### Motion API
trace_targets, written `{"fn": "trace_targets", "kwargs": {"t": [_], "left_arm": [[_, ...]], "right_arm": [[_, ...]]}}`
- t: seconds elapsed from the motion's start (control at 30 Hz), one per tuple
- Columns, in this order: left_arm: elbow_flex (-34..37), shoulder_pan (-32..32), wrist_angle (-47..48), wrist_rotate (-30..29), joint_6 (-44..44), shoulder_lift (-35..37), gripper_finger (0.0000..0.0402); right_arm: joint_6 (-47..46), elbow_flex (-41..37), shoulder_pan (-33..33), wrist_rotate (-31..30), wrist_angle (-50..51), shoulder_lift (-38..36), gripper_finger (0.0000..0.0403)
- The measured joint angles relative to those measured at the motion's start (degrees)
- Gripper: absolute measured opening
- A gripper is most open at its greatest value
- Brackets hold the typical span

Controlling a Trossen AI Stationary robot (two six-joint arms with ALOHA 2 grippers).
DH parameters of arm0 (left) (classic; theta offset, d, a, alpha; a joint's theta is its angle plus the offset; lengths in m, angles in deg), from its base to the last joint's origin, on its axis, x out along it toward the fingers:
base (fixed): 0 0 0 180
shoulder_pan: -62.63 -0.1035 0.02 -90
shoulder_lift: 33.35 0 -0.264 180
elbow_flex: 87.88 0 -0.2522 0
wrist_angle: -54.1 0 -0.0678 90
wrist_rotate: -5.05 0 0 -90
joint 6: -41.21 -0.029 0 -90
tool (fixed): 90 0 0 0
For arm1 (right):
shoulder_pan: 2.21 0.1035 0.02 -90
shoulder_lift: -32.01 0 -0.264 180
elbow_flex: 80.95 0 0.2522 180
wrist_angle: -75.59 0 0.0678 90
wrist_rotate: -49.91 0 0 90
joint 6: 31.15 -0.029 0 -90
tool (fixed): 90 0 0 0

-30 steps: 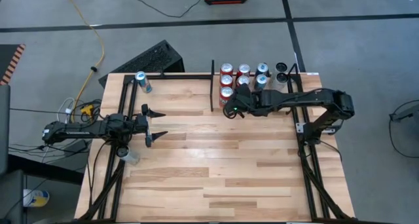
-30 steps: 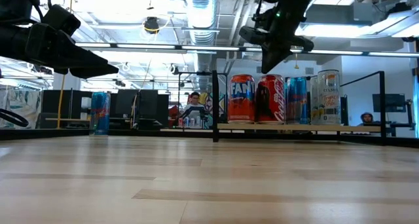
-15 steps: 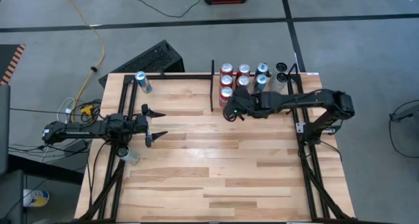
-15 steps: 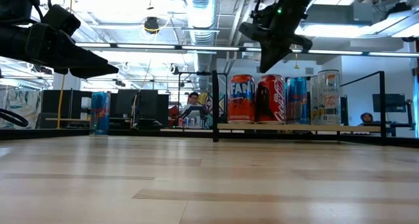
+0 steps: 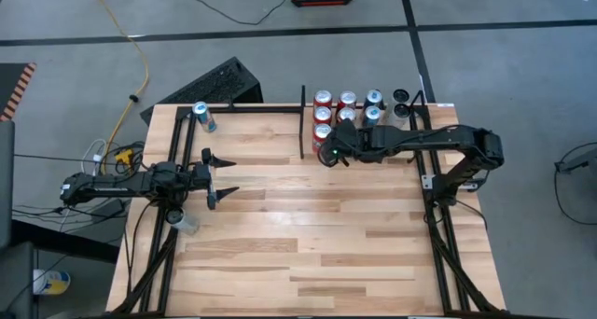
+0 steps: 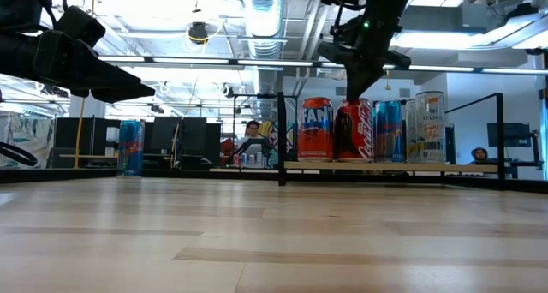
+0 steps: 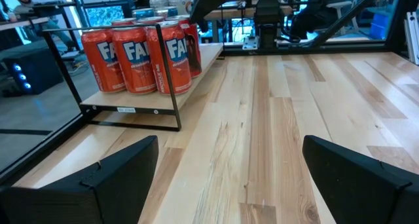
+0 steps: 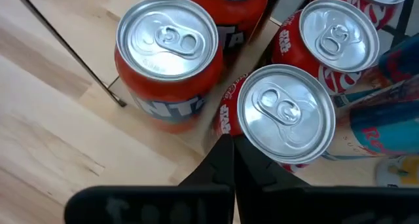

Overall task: Place canned beverage on shelf
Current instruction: Put the red-white soda can on the shelf aligned with the other soda cans

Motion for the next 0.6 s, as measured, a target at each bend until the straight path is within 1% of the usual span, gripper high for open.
{"fn": "trace_targets", "kwargs": {"t": [0.6], "left_arm": [[0.0, 0.0, 0.0, 0.0, 0.0, 0.01, 0.0366]], "right_arm": [[0.18, 0.0, -0.22, 0.57, 1.61, 0.02, 0.002]]}}
